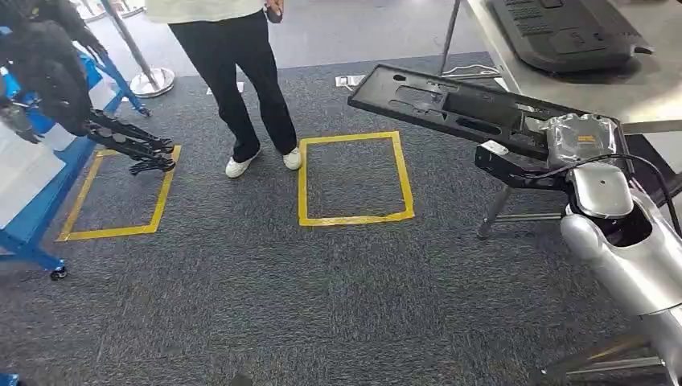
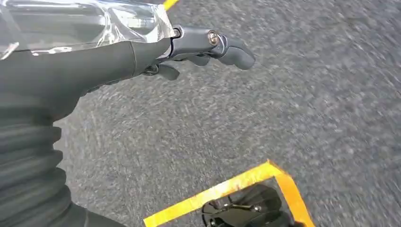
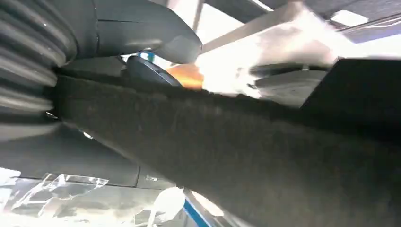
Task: Take the parts from the cabinet and place them on the table.
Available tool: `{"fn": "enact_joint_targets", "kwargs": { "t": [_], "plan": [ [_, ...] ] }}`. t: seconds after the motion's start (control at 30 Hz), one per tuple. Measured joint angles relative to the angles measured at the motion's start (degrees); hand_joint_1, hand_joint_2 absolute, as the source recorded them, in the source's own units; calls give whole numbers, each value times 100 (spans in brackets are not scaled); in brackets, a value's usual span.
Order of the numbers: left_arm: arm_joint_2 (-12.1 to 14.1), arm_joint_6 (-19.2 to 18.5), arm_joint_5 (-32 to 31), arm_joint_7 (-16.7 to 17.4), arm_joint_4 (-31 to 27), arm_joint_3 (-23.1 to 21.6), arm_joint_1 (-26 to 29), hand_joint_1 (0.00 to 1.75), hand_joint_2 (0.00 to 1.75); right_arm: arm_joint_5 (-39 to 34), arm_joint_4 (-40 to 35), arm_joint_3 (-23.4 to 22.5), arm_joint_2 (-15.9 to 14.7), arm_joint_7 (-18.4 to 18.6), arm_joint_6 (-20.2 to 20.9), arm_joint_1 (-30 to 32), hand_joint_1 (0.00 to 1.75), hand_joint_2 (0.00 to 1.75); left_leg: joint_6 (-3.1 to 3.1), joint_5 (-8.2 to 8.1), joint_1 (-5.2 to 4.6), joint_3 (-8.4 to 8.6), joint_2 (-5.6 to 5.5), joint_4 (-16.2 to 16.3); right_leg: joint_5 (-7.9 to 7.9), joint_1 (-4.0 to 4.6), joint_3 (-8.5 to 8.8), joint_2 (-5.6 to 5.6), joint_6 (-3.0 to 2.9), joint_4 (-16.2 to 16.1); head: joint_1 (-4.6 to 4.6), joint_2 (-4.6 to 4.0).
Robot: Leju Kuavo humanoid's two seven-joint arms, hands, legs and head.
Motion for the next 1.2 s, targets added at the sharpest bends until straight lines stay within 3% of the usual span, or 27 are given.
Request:
{"fn": "enact_joint_targets", "kwargs": {
  "t": [0.03, 0.07, 0.1, 0.13, 0.23, 0.27, 0.3, 0.33, 0.4, 0.43, 0.47, 0.5, 0.57, 0.6, 0.63, 0.67, 0.77, 0.8, 0.83, 0.87, 0.93, 0.97, 1.0, 1.07, 1.1, 1.13, 1.2],
  "plan": [
    [0, -6, 2, 2, 0, 0, -3, 0, 175, 0, 0, -2, 0, 6, -4, 0, 175, 175, 56, 271, -26, 228, -57, -499, 18, 0, -3, 90, 1, -4, 0, 0],
    [0, -7, 2, 4, 0, 0, -6, 0, 175, 0, 0, -2, 0, 15, -11, 0, 175, 175, 117, 545, -55, 505, -206, -1090, 36, -8, -5, 164, 5, -7, 0, 0],
    [2, -7, 2, 7, 0, 0, -9, 0, 175, 2, 0, -4, 0, 24, -22, 1, 175, 175, 177, 707, -81, 719, -490, -1562, 55, -34, -10, 228, 19, -14, 0, 0],
    [18, -9, 2, 9, 0, 0, -10, 0, 175, 4, 0, -7, -4, 28, -31, 13, 175, 175, 203, 682, -69, 775, -626, -1664, 78, -36, -26, 298, 58, -25, 0, 0],
    [17, -9, -4, 11, 0, 0, -16, 0, 175, 7, 0, -7, -11, 55, -46, 44, 175, 175, 219, 747, -135, 775, -425, -1709, 181, -140, -72, 510, 194, -98, 0, 0],
    [17, -9, -7, 13, 0, 0, -25, 0, 175, 9, 0, -15, -37, 61, -48, 53, 175, 175, 217, 853, -108, 818, -329, -1880, 209, -108, -94, 529, 227, -128, -2, 0],
    [15, -9, -7, 13, 0, 0, -44, 0, 175, 9, -4, -22, -48, 63, -52, 63, 175, 175, 177, 933, -94, 838, -236, -1979, 115, -87, -142, 177, 188, -57, 0, 2],
    [15, -9, -9, 15, 0, 0, -40, 0, 175, 11, -7, -24, -52, 68, -57, 60, 175, 175, 220, 975, -89, 833, -189, -2021, -110, -40, -226, -104, 200, 162, 7, 0],
    [15, -13, -9, 24, 0, 0, -3, 0, 175, 11, -15, -26, -52, 103, -85, 80, 175, 175, 217, 989, -90, 799, -7, -2017, -619, -37, -553, -257, 258, 1062, 4, 0],
    [13, -18, -11, 24, 0, 0, 8, 0, 175, 11, -22, -26, -52, 101, -90, 115, 175, 175, 213, 991, -83, 783, 85, -2016, -752, -42, -670, -270, 292, 1428, 7, 0],
    [9, -20, -15, 24, 0, 0, 9, 0, 175, 9, -24, -26, -52, 103, -90, 146, 175, 175, 204, 997, -70, 771, 168, -2010, -749, -48, -673, -282, 322, 1536, 7, 0],
    [4, -20, -20, 24, 0, 0, 8, 0, 175, 9, -28, -26, -55, 109, -90, 166, 175, 175, 194, 1002, -57, 764, 241, -2008, -640, -59, -550, -303, 355, 1371, 4, 0],
    [-7, -22, -17, 24, 0, 0, -3, 0, 175, 9, -33, -26, -57, 127, -90, 176, 175, 175, 152, 978, -7, 752, 396, -1959, -199, -84, 81, -454, 427, 348, 7, 0],
    [-4, -22, -4, 24, 0, 0, -9, 0, 175, 9, -33, -31, -68, 142, -92, 186, 175, 175, 89, 936, -35, 741, 456, -1883, -98, -89, 360, -745, 475, -159, 7, 0],
    [7, -22, -2, 24, 0, 0, -13, 0, 175, 11, -35, -35, -85, 157, -92, 167, 175, 175, 39, 892, -65, 705, 501, -1828, -127, -21, 367, -754, 413, -193, 4, 0],
    [2, -20, 2, 24, 0, 0, -12, 0, 175, 11, -59, -46, -90, 166, -109, 202, 175, 175, 29, 885, -71, 701, 558, -1791, -102, -55, 343, -639, 283, -191, 2, 0],
    [2, -13, 15, 24, 0, 0, -24, 0, 175, 20, -66, -48, -114, 179, -116, 234, 175, 175, -12, 881, -49, 691, 720, -1772, -47, -45, 259, -445, 151, -174, 0, 0],
    [0, -9, 17, 24, 0, 0, -33, 0, 175, 24, -66, -52, -116, 179, -116, 230, 175, 175, -62, 767, -6, 648, 475, -1664, -26, -53, 244, -394, 117, -175, -4, 0],
    [0, -7, 20, 24, 0, 0, -26, 0, 175, 37, -74, -57, -122, 188, -116, 231, 175, 175, -87, 550, 29, 564, 231, -1390, -4, -56, 221, -331, 81, -176, 2, 0],
    [0, 0, 20, 24, 0, 0, -15, 0, 175, 66, -100, -57, -120, 203, -114, 245, 175, 175, -107, 280, 43, 382, 106, -931, 15, -55, 196, -283, 50, -175, -7, 0],
    [0, 11, 18, 31, 0, 2, 22, 0, 175, 72, -144, -59, -127, 284, -96, 293, 175, 175, -113, -125, 47, -23, 36, 31, 46, -44, 144, -134, 14, -174, -2, 0],
    [0, 11, 15, 55, 0, 2, 46, 0, 175, 72, -162, -68, -138, 326, -83, 324, 175, 175, -97, -135, 46, -96, 29, 209, 68, -33, 127, -62, 12, -173, -4, 0],
    [0, 11, 15, 61, 0, 2, 70, 0, 175, 68, -187, -81, -148, 367, -66, 358, 175, 175, -66, -24, 42, -35, 19, 86, 80, -20, 117, 10, 12, -174, -2, 0],
    [2, 11, 13, 70, 0, 2, 100, 0, 175, 57, -241, -123, -206, 385, -28, 419, 175, 175, 57, 446, 4, 418, -95, -842, 124, -8, 88, 161, 26, -178, -2, 0],
    [4, 13, 13, 70, 0, 2, 106, 0, 175, 55, -276, -171, -238, 387, -24, 463, 175, 175, 148, 696, -19, 715, -350, -1463, 152, -23, 71, 223, 34, -180, -2, 0],
    [20, 15, 13, 70, 0, 2, 122, 0, 175, 59, -306, -224, -260, 387, -24, 515, 175, 175, 212, 679, -26, 833, -605, -1754, 173, -28, 54, 256, 63, -182, -4, 0],
    [20, 15, 11, 103, 2, 0, 176, 0, 175, 59, -337, -280, -295, 387, -26, 612, 175, 175, 201, 715, -79, 827, -447, -1751, 221, -81, 24, 360, 164, -218, -2, 0]
  ]
}}
